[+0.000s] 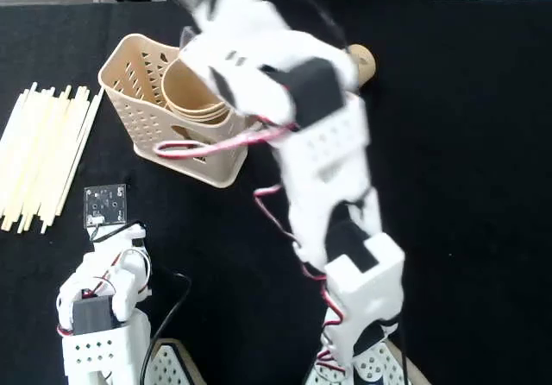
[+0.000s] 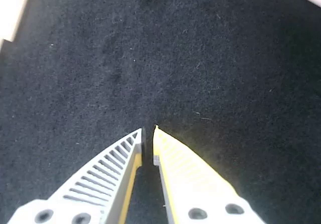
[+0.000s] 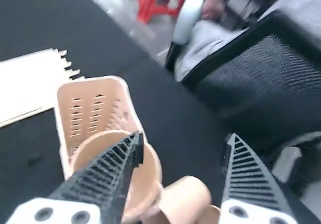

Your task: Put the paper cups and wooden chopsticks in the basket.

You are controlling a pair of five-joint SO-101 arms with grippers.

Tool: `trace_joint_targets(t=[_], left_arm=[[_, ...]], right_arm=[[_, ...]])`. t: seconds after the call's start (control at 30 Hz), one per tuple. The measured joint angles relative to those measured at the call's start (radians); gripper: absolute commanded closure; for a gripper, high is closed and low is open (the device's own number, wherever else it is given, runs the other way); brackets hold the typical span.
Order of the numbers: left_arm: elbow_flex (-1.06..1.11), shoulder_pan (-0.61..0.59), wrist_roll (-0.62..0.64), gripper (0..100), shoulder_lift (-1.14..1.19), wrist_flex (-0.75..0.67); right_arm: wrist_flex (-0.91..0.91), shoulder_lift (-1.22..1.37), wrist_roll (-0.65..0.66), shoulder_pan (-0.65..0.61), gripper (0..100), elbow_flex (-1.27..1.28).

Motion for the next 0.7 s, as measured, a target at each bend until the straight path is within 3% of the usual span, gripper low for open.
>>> trace_joint_targets(t=[0.1,0.23,0.47,0.7], left_arm=[[0.0,0.0,0.0,95,0.0,0.0],[0.0,0.0,0.0,95,0.0,0.0],[0.0,0.0,0.0,95,0.0,0.0],[0.0,0.0,0.0,95,0.0,0.0]], right_arm=[[0.129,-0.048,0.083,0.055,73.3,-0.075],[0.146,-0.158,0.195,0.144,73.3,0.015],[0.115,-0.328,0.35,0.29,73.1,0.552],[-0.155,-0.377,0.506,0.365,73.0,1.054]])
